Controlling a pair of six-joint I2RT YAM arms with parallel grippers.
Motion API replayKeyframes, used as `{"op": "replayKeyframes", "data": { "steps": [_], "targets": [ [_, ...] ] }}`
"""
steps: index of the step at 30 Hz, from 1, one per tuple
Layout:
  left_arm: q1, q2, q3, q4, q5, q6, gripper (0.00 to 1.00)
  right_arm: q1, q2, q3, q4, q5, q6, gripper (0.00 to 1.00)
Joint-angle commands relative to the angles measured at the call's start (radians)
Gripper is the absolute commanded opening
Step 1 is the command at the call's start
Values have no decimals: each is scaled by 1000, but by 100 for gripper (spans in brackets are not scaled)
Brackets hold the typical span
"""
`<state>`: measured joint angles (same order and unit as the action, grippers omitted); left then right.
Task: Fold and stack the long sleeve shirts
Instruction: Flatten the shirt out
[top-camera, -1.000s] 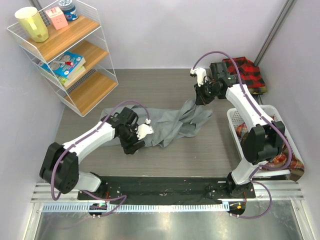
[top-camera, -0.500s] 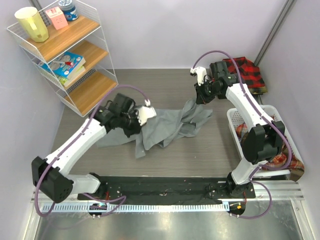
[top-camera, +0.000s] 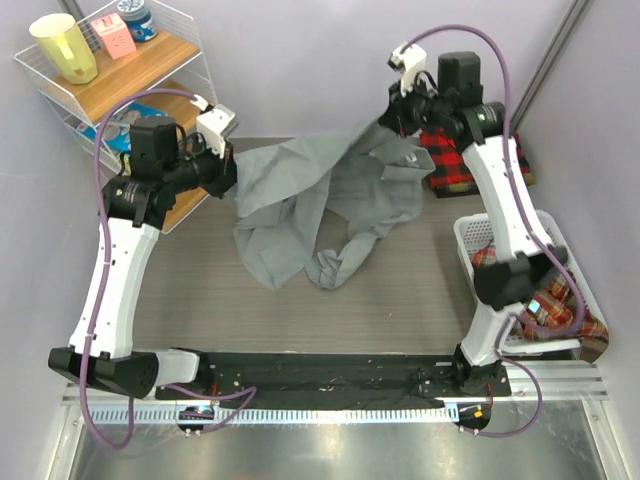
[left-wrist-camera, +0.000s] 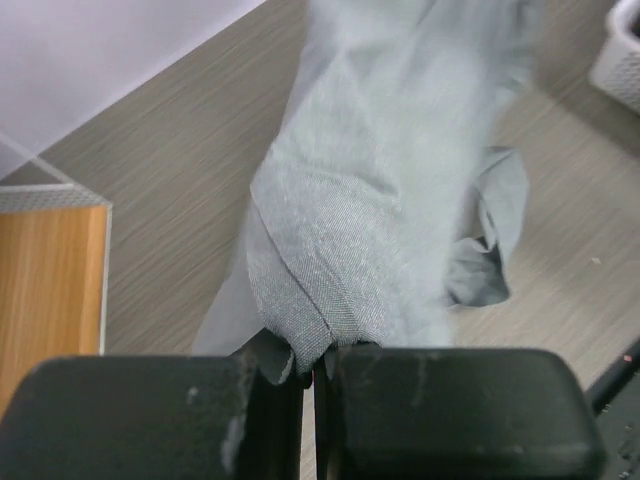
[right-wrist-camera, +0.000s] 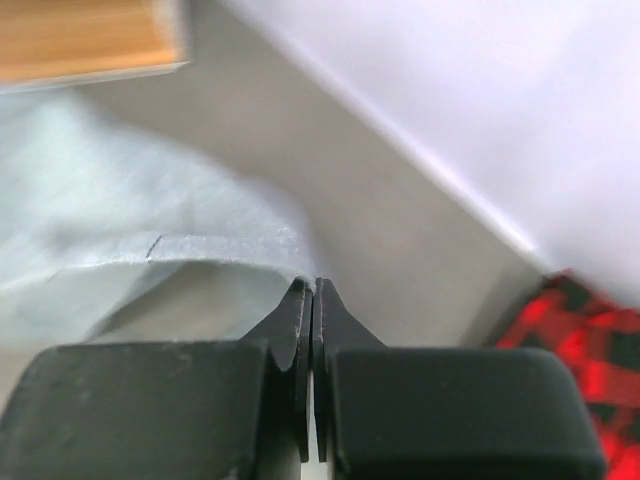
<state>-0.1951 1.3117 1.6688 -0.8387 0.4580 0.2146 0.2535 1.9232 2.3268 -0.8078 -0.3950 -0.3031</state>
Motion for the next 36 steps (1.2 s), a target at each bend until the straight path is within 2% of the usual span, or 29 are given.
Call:
{"op": "replayKeyframes", "data": {
  "steps": [1, 3, 4, 5, 7, 8, 11, 13, 14, 15, 16, 17, 19, 20, 21, 22, 23, 24, 25, 26, 28, 29, 33, 36],
  "targets": [
    [0, -106, -10, -17, 198, -23, 0, 20, -429, -390, -48, -269, -27, 1],
    [-12, -141, -76, -45, 254, 18, 0, 41, -542, -588, -100, -278, -104, 1],
    [-27, -159, -95, -62, 263, 32, 0, 74, -599, -771, -111, -266, -120, 1],
    [-33, -166, -128, -110, 284, 46, 0, 95, -669, -853, -132, -265, -143, 1],
    [-70, -149, -145, -167, 333, 92, 1, 144, -722, -1068, -162, -237, -178, 1],
    [-146, -143, -153, -237, 335, 109, 2, 182, -746, -1125, -169, -222, -195, 1],
    [-323, -103, -204, -315, 312, 183, 3, 236, -741, -1276, -185, -188, -252, 1],
    [-383, -83, -253, -396, 286, 280, 7, 248, -704, -1310, -223, -174, -296, 4],
    [-424, -40, -259, -445, 251, 328, 16, 251, -693, -1305, -240, -166, -329, 9],
    [-519, -20, -271, -523, 201, 357, 23, 251, -664, -1293, -263, -133, -340, 16],
    [-536, 1, -276, -531, 118, 365, 30, 253, -652, -1246, -281, -111, -343, 35],
    [-531, 21, -277, -531, 105, 368, 42, 251, -642, -1217, -298, -94, -344, 43],
    [-393, 35, -270, -463, 186, 365, 52, 204, -629, -1132, -317, -73, -343, 59],
    [-312, 46, -261, -421, 212, 336, 61, 170, -618, -1105, -317, -85, -346, 63],
    [-249, 98, -245, -381, 223, 316, 62, 77, -604, -1080, -309, -100, -349, 66],
    [-139, 136, -191, -323, 231, 312, 63, 35, -546, -1022, -301, -126, -346, 67],
    [-104, 185, -164, -288, 217, 263, 70, -8, -509, -991, -301, -130, -343, 68],
    [-86, 266, -129, -245, 184, 241, 70, -37, -468, -957, -291, -131, -318, 69],
    [-73, 312, -98, -182, 156, 223, 72, -78, -378, -899, -277, -104, -294, 74],
    [-75, 351, -49, -137, 60, 209, 73, -86, -336, -871, -233, -70, -263, 75],
    [-73, 465, -8, -64, -10, 170, 74, -100, -245, -787, -202, 17, -196, 75],
    [-73, 510, 64, -41, -39, 173, 74, -103, -160, -758, -177, 36, -174, 75],
    [-73, 740, 265, -71, -139, 158, 74, -134, 12, -612, -150, 67, -105, 74],
    [-72, 836, 311, -45, -159, 151, 79, -134, 127, -514, -146, 81, -67, 73]
  ]
}}
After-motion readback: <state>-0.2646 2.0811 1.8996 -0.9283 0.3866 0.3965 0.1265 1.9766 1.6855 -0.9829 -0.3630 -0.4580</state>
